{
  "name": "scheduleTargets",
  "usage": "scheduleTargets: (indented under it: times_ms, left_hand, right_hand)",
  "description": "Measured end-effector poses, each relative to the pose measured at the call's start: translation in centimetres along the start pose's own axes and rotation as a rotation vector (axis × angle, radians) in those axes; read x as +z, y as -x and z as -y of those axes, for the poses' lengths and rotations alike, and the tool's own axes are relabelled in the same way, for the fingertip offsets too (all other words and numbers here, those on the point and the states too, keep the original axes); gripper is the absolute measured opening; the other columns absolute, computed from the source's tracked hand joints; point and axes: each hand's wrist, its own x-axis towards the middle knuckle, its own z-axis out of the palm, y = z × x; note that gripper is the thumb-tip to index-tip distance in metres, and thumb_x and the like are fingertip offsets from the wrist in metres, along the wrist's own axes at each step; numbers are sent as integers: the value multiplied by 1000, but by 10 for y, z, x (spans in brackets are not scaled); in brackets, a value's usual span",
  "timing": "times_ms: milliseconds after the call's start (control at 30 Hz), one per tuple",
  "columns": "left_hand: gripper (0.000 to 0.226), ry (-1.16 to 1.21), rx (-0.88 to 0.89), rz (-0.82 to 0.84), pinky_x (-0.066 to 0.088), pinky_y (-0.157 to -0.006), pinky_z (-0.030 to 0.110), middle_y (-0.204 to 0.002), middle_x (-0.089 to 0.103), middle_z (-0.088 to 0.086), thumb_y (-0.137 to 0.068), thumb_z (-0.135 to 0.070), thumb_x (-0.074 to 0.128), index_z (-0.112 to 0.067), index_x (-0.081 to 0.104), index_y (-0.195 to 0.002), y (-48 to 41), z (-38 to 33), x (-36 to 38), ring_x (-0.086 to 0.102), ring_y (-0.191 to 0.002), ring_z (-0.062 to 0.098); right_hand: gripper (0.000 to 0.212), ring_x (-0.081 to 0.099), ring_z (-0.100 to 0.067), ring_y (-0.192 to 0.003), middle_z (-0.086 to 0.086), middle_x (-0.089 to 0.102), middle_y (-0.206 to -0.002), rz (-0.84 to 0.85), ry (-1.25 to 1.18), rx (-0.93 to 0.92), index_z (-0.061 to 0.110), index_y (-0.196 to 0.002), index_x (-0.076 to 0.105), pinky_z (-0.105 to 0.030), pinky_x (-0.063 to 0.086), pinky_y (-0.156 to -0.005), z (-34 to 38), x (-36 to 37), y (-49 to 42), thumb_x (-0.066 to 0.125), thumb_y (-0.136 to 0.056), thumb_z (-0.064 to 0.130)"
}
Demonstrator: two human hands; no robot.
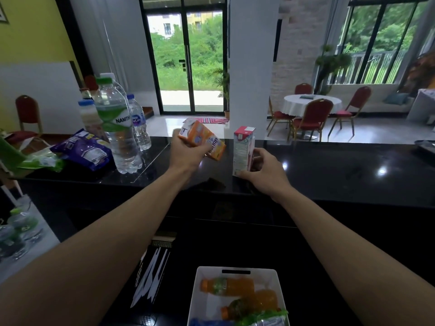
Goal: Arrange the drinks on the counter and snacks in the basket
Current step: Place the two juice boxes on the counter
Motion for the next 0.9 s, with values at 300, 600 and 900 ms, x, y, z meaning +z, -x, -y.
scheduleTargets:
  times_ms: [300,600,900]
  left_hand:
    - [37,-216,13,71,61,-76,35,-101,67,6,-75,-18,83,-18,56,-101,-1,-7,-8,69,-92,20]
    - [74,-495,206,89,55,-74,27,-109,56,6,-68,-17,89,-12,48,-128,5,-10,-31,60,-92,18]
    - [51,-966,130,206,46,-79,31,-109,60,9,-69,-42,75,-18,72,-114,12,4,-26,59,-91,25]
  right_hand:
    - [65,64,-1,-94,14,65,-103,-5,5,-5,27,-129,56,-14,48,-70,-1,0,1,89,-72,24]
    - [67,64,-5,-97,8,64,-109,1,15,-10,23,-131,55,-13,47,-68,1,-1,1,89,-74,26]
    - [65,65,-8,-97,8,65,-110,-14,28,-10,23,-128,56,-14,47,-69,2,1,2,89,-73,27]
